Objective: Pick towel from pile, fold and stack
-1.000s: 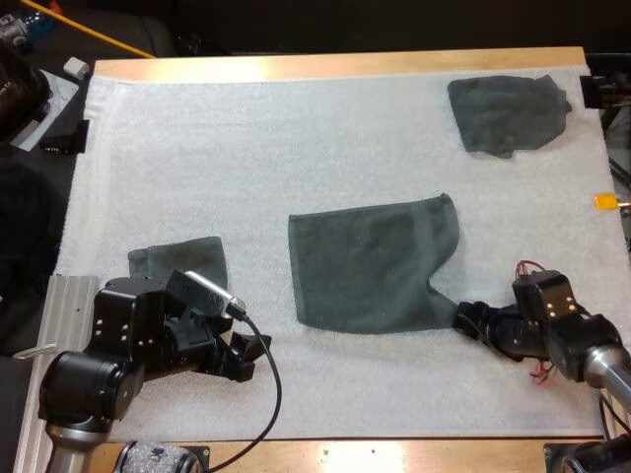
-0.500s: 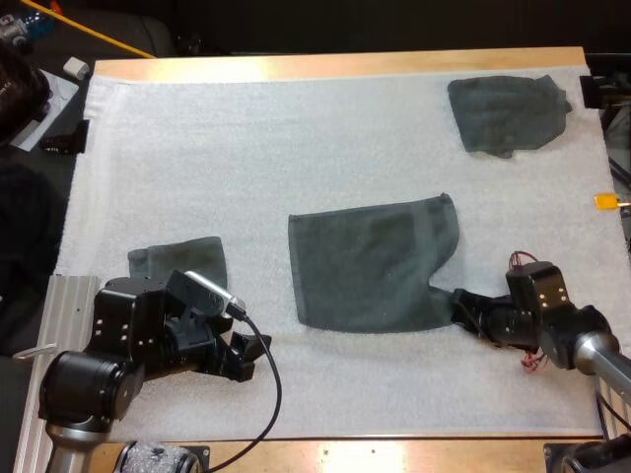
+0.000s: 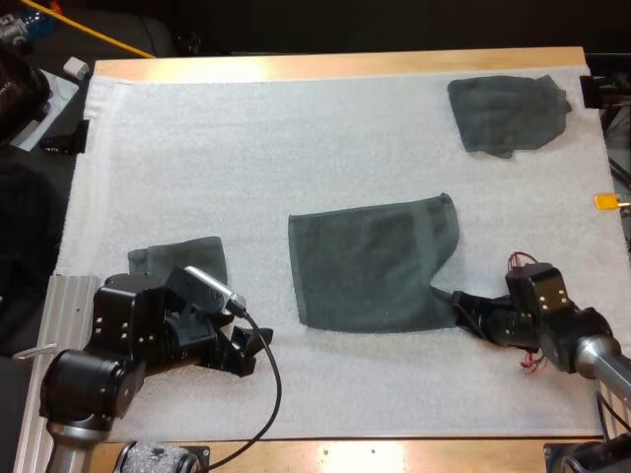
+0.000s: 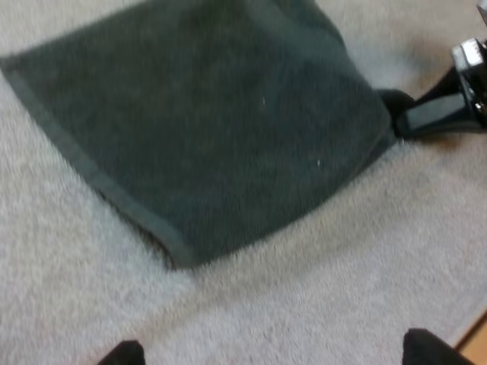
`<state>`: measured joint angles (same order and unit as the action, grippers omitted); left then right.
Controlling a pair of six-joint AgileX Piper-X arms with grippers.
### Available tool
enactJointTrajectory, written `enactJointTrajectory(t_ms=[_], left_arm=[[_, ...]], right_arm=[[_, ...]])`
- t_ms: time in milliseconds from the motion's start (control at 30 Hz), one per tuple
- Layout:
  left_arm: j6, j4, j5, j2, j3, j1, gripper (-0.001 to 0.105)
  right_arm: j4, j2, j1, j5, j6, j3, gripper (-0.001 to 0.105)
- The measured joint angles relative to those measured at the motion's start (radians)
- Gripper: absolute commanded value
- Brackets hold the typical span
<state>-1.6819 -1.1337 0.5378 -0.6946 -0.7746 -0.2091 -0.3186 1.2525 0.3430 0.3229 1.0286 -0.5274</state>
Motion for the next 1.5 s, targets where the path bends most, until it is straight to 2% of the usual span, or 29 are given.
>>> enactJointTrajectory(t_ms=[133, 367, 600, 633, 767, 1133, 1500], left_arm=[[0.0, 0.044, 0.015, -0.03, 0.008, 0.0, 0.065], [-0.011, 0.128, 0.067, -0.149, 0.08, -0.012, 0.065], [-0.039, 0.231, 0.082, -0.276, 0.117, -0.103, 0.065], [-0.053, 0.274, 0.082, -0.333, 0.125, -0.15, 0.065], [-0.057, 0.286, 0.08, -0.345, 0.125, -0.155, 0.065], [-0.144, 0.453, 0.068, -0.63, 0.123, -0.197, 0.065], [-0.165, 0.556, 0.067, -0.782, 0.123, -0.187, 0.063]], right_arm=[[-0.057, -0.057, 0.0, -0.013, 0.033, 0.0, 0.0], [-0.179, -0.135, 0.0, -0.024, 0.088, 0.0, 0.0], [-0.215, -0.149, 0.0, -0.033, 0.1, 0.0, 0.0], [-0.221, -0.149, 0.0, -0.036, 0.1, 0.0, 0.0], [-0.221, -0.149, 0.0, -0.036, 0.1, 0.0, 0.0], [-0.223, -0.152, 0.0, -0.037, 0.1, 0.0, 0.0], [-0.224, -0.152, 0.0, -0.039, 0.1, 0.0, 0.0]])
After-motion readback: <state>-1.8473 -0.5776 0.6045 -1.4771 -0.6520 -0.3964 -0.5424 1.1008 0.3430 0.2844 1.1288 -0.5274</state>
